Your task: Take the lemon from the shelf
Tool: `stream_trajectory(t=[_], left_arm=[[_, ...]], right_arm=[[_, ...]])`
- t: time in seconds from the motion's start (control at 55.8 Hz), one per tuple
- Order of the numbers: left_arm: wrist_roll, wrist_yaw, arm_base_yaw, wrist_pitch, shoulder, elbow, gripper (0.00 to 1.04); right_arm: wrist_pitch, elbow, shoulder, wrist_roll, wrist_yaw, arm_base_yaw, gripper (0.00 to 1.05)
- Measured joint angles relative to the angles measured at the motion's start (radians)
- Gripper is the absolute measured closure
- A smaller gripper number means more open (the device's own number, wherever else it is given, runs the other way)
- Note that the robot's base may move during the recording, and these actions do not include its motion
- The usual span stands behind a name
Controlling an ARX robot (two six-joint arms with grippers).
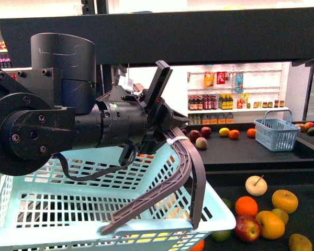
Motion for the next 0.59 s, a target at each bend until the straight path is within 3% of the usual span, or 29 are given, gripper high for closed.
stream_trajectory(t=[0.108,0.215,0.377,0.592], left_arm=[[0.0,-0.023,-0.001,-0.01,0.0,0.0,0.97],[-0.088,-0.281,0.006,-0.046,-0.001,0.005,0.97],[-0.192,-0.36,0.079,0.087,0.0,0.002,0.97],[-0.339,-0.455,0.241,0.29,0.001,-0.045,0.97]], right_arm=[[0.0,0.0,0.0,0.0,0.0,0.0,0.07],[0.0,0.0,0.0,0.0,0.0,0.0,0.07],[0.0,0.0,0.0,0.0,0.0,0.0,0.07],[0.0,0.0,-0.001,0.0,0.0,0.0,0.07]])
